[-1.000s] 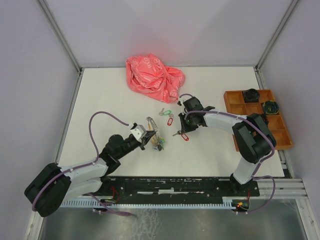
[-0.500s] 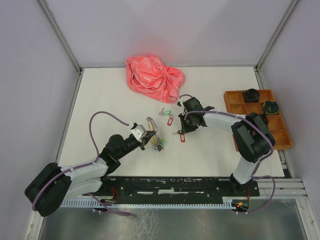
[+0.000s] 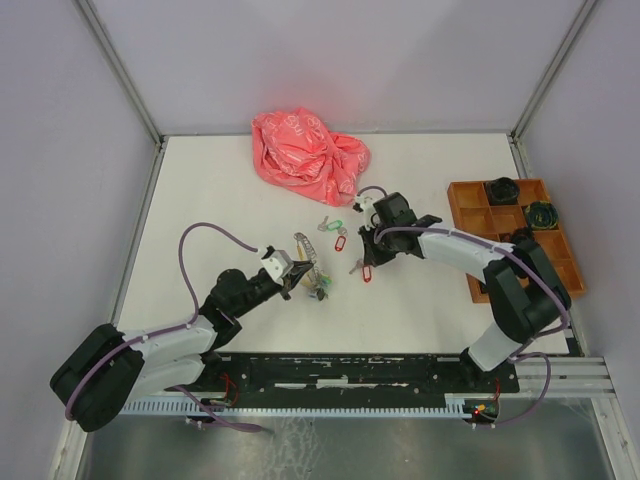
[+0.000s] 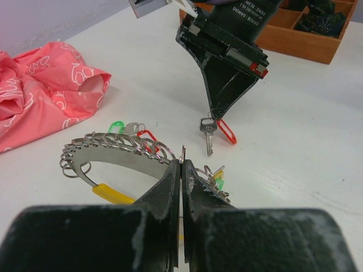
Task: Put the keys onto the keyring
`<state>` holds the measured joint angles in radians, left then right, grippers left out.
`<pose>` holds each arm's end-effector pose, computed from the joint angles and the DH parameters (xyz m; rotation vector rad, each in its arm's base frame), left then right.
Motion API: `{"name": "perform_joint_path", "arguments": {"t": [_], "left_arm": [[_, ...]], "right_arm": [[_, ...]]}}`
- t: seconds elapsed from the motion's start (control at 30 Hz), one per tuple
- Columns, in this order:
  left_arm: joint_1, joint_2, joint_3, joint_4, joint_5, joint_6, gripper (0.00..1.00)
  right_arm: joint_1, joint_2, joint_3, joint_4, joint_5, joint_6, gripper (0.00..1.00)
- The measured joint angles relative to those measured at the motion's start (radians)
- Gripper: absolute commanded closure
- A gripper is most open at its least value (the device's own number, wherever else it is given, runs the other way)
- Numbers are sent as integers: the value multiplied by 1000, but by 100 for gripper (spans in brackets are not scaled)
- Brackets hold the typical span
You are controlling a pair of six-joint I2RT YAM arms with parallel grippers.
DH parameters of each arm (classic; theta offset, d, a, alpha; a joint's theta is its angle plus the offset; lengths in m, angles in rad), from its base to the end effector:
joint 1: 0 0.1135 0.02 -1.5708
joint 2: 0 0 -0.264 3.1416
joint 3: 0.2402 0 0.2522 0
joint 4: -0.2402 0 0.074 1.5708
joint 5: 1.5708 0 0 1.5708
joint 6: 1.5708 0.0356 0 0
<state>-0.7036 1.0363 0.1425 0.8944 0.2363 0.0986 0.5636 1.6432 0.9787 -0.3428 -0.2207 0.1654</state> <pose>0.1428 -0.1321 0.1874 0.7984 1.3966 -0.6572 0.2723 0.1813 0.1811 -0.6051 2.5710 0.5457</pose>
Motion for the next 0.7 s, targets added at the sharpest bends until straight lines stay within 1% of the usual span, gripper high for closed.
{"name": "perform_joint_path", "arguments": {"t": [0.13, 0.27, 0.43, 0.53, 0.7], "left_arm": [[1, 9, 0, 32, 36, 0, 97], [4, 22, 0, 52, 110, 2, 97], [18, 29, 0, 58, 200, 18, 97], [30, 30, 4, 57, 241, 27, 97], [48, 31, 25, 58, 291, 30, 97]], "right_arm": [[0, -114, -55, 42, -48, -65, 99], [1, -248, -118, 98, -117, -138, 99], [6, -373, -182, 184, -211, -225, 99], [9, -445, -250, 269, -256, -248, 99], [11, -546, -412, 500, -298, -270, 100]]}}
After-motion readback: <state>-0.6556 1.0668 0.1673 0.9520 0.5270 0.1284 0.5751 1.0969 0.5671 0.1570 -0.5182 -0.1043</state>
